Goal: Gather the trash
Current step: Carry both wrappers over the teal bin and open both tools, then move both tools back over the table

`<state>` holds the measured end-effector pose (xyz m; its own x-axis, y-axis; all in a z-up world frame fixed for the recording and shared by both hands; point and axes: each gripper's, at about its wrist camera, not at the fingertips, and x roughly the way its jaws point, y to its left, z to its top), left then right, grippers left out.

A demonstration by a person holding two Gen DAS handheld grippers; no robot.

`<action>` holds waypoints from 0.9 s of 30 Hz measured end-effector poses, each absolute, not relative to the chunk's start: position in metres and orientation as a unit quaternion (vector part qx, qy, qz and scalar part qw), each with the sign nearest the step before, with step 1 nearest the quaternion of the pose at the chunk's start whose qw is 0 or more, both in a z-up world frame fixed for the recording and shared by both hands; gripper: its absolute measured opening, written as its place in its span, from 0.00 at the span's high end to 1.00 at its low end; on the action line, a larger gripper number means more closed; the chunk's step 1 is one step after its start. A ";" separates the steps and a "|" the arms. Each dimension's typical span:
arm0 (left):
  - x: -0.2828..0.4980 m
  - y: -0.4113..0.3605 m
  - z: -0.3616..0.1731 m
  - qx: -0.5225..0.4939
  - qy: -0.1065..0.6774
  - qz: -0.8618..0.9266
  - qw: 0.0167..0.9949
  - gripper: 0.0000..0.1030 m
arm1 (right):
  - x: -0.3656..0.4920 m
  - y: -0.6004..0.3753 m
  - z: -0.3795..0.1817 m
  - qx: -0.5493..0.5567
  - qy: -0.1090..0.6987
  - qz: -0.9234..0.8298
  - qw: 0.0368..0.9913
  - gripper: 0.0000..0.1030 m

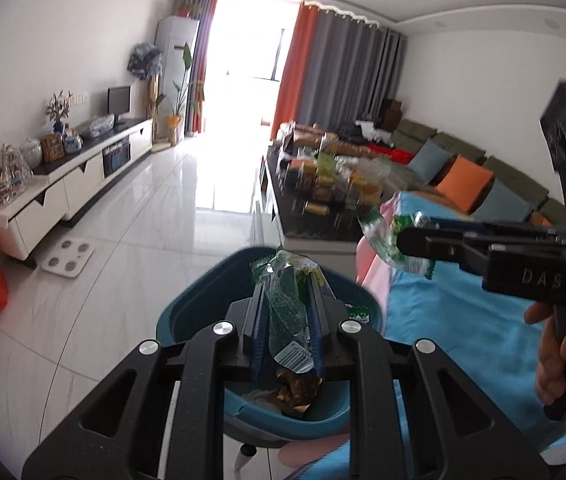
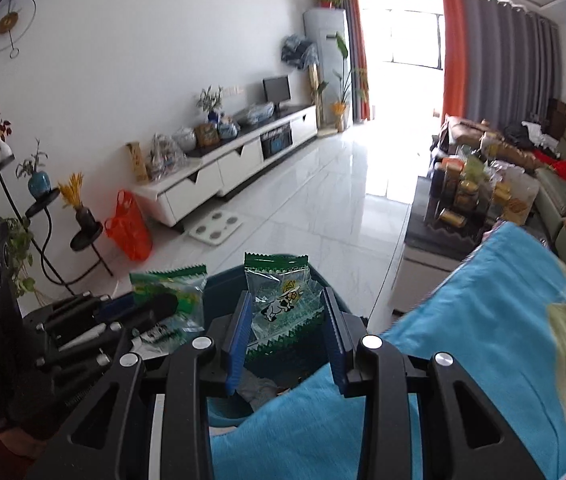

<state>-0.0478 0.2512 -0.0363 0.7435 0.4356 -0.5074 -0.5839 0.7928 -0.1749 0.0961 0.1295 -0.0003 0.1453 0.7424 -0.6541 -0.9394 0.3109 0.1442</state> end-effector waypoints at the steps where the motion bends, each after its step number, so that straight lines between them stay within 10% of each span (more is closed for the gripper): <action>1: -0.045 0.254 -0.043 -0.166 0.235 0.279 0.916 0.82 | 0.096 0.136 -0.004 -0.155 0.331 0.565 0.740 0.68; 16: 0.018 0.288 -0.102 -0.178 0.298 0.277 0.896 0.78 | 0.105 0.184 -0.037 -0.195 0.392 0.548 0.713 0.66; 27: 0.029 0.298 -0.111 -0.187 0.297 0.286 0.892 0.44 | 0.114 0.182 -0.038 -0.176 0.396 0.540 0.722 0.49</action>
<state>0.0291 0.2978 -0.1112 0.6610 0.3982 -0.6360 -0.6205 0.7667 -0.1648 0.1135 0.1820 -0.0385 0.1036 0.6392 -0.7620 -0.9187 0.3552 0.1730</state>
